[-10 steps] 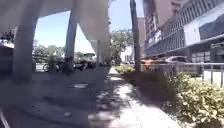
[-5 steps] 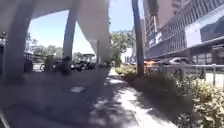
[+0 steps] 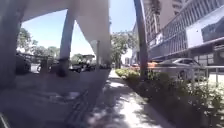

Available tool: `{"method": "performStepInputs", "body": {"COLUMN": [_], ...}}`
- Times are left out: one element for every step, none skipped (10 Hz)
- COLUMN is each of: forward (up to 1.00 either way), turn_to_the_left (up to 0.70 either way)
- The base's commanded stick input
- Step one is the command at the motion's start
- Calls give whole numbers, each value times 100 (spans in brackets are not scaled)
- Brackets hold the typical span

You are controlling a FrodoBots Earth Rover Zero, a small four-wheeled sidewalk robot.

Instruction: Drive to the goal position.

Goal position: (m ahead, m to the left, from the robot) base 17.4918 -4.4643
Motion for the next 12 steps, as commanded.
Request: {"method": "performStepInputs", "body": {"forward": [70, 70, 70, 70, 70, 70, 70, 70, 70, 70, 70, 70], "turn_to_the_left": [0, 0, 0, 0, 0, 0, 0, 0, 0, 0, 0, 0]}}
